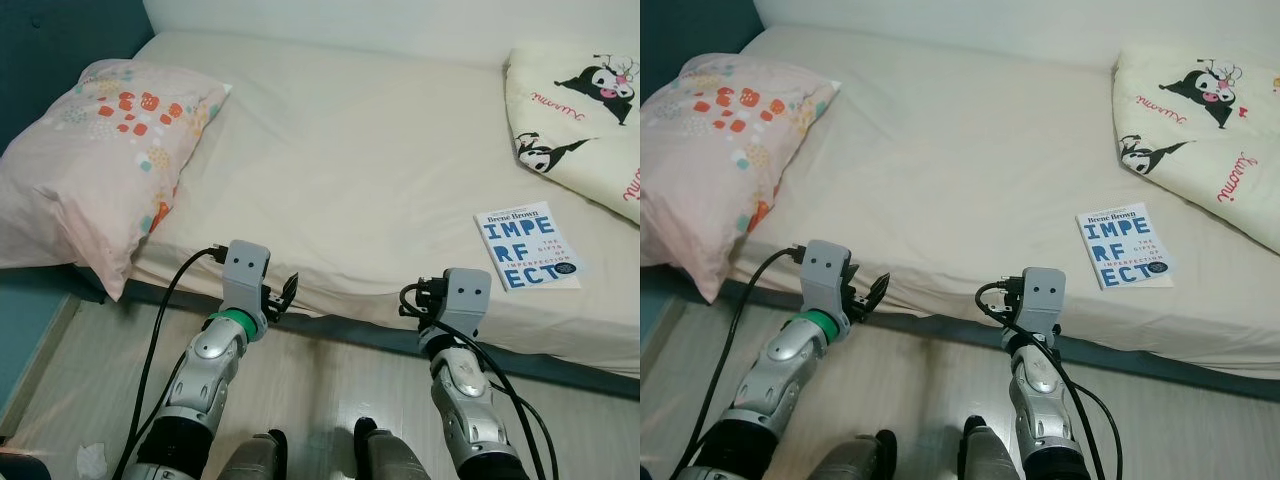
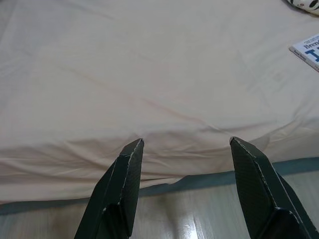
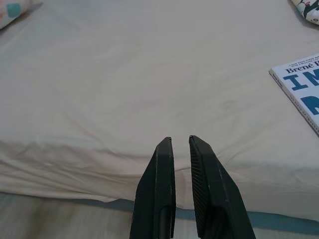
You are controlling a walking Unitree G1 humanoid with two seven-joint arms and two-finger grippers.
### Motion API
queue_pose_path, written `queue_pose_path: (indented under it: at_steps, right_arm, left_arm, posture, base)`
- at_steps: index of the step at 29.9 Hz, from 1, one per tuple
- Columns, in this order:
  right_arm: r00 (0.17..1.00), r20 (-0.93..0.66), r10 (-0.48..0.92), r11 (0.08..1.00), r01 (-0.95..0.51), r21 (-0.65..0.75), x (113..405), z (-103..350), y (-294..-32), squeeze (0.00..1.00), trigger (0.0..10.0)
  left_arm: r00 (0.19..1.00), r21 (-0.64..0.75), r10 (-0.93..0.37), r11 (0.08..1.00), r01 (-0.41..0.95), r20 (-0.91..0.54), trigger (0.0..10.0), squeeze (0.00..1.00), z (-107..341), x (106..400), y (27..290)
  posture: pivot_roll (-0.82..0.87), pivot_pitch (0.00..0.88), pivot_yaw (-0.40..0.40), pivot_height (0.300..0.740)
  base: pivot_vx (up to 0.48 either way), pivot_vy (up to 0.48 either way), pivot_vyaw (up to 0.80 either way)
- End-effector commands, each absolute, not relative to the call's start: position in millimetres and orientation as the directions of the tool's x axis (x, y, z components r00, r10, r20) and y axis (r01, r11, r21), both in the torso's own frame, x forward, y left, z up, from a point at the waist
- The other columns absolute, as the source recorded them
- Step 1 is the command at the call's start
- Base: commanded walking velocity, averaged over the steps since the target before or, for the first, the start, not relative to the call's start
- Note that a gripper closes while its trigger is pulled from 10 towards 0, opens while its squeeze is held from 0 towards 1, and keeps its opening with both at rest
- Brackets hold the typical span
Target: Clean up the room
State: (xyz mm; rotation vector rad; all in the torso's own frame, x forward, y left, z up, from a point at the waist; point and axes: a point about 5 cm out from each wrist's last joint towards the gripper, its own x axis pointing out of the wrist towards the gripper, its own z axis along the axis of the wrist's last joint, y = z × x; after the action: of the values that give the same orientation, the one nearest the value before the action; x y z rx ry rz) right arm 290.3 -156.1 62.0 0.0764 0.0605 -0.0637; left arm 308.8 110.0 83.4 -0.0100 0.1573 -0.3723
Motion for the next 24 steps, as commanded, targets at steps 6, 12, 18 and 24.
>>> queue_pose_path:
  at_steps: [6, 12, 18, 24]
  right_arm:
    - [0.992, -0.106, -0.069, 0.993, 0.078, 0.085, 284.4, 53.5, -158.3, 0.00, 10.0]
    - [0.992, -0.106, -0.076, 0.991, 0.086, 0.097, 284.0, 53.9, -160.3, 0.00, 10.0]
    - [0.991, -0.106, -0.077, 0.992, 0.086, 0.091, 282.9, 53.4, -161.8, 0.00, 10.0]
    - [0.991, -0.110, -0.077, 0.992, 0.088, 0.092, 282.0, 52.3, -162.3, 0.00, 10.0]
  left_arm:
    - [0.913, -0.046, -0.370, 0.929, 0.368, -0.175, 10.0, 0.00, 74.2, 304.2, 110.0]
    - [0.911, -0.050, -0.376, 0.926, 0.373, -0.172, 10.0, 0.00, 73.6, 304.3, 107.5]
    - [0.909, -0.053, -0.384, 0.923, 0.380, -0.164, 10.0, 0.00, 73.7, 304.3, 105.3]
    - [0.906, -0.057, -0.400, 0.916, 0.396, -0.139, 10.0, 0.00, 77.3, 305.2, 103.7]
  posture:
    - [0.02, 0.117, 0.051, 0.740]
    - [0.01, 0.113, 0.052, 0.740]
    - [0.01, 0.101, 0.053, 0.740]
    - [0.01, 0.095, 0.046, 0.740]
  base:
    - [0.000, 0.000, -0.80]
    - [0.000, 0.000, -0.80]
    - [0.000, 0.000, 0.00]
    - [0.000, 0.000, 0.00]
